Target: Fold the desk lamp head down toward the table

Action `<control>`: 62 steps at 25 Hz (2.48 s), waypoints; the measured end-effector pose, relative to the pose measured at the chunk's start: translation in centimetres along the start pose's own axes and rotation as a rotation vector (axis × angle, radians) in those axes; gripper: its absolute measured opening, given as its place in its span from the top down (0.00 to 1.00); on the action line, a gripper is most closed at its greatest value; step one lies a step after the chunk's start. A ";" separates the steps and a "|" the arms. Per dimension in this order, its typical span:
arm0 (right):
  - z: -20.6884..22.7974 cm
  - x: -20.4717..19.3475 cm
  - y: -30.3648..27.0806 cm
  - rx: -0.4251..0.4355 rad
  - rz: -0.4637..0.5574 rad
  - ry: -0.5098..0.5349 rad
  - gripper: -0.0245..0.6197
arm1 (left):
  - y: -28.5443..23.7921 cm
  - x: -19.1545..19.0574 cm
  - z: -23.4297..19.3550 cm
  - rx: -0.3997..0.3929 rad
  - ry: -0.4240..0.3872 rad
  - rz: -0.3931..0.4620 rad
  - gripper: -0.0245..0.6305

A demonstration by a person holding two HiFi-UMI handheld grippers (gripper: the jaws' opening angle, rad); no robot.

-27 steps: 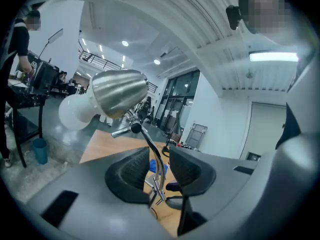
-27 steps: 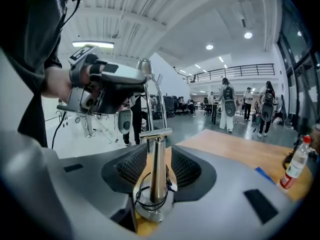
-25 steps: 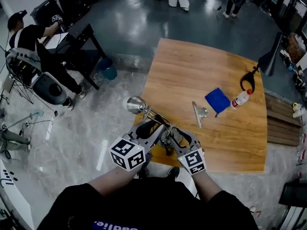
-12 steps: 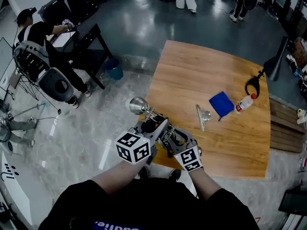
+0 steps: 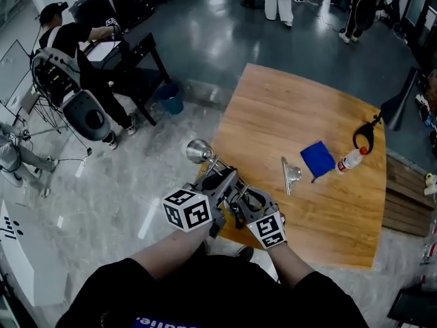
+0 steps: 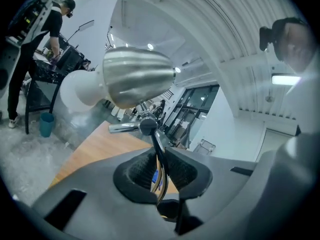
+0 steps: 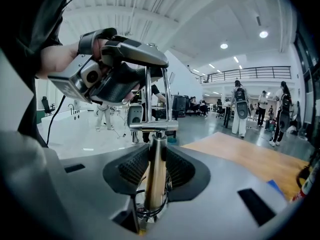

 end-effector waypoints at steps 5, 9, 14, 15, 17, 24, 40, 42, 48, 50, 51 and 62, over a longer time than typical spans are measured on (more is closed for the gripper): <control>-0.2 -0.1 0.1 0.044 0.001 0.012 0.79 | 0.3 -0.1 -0.2 0.018 0.122 0.063 0.89; -0.6 -0.1 0.2 0.050 -0.001 0.014 0.79 | 0.8 -0.1 -0.4 0.017 0.246 0.086 0.89; -0.9 0.0 -0.4 0.039 -0.001 0.006 0.79 | 1.1 0.1 -1.2 -0.003 0.347 0.075 0.89; -1.1 0.1 -0.5 0.033 0.000 0.001 0.79 | 1.1 0.3 -1.3 -0.010 0.366 0.072 0.89; -1.2 0.2 -0.6 0.021 0.006 -0.012 0.79 | 1.0 0.5 -1.4 -0.028 0.403 0.063 0.89; -1.4 -0.3 0.4 -0.010 0.013 -0.046 0.79 | 1.3 -1.0 -4.2 0.036 0.580 0.057 0.91; -1.5 -0.2 -0.1 -0.014 -0.012 -0.034 0.79 | 1.2 -3.2 -9.0 -0.042 1.010 0.089 0.91; -1.7 -0.2 -0.2 -0.022 -0.018 -0.033 0.79 | 1.4 -3.7 -9.6 -0.046 1.045 0.080 0.91; -1.6 -0.1 -0.3 -0.039 -0.029 -0.038 0.79 | 1.5 -5.1 -10.7 -0.064 1.168 0.089 0.91; -1.6 -0.1 -0.4 -0.044 -0.033 -0.039 0.79 | 1.5 -5.6 -11.2 -0.073 1.212 0.097 0.90; -1.6 -0.1 -0.5 -0.047 -0.035 -0.037 0.79 | 1.5 -5.9 -11.4 -0.079 1.231 0.098 0.90; -1.7 -0.2 -0.7 -0.052 -0.066 0.011 0.79 | 1.3 -8.1 -12.4 -0.142 1.347 0.115 0.88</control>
Point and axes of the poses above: the fingertips, and each gripper's own axes: y backward along the fingers, z to its right, x out of its top, the point moved 2 cm from there along y, backward along the fingers, and after that the axes turned 13 degrees about z, right-handed, at the moved point
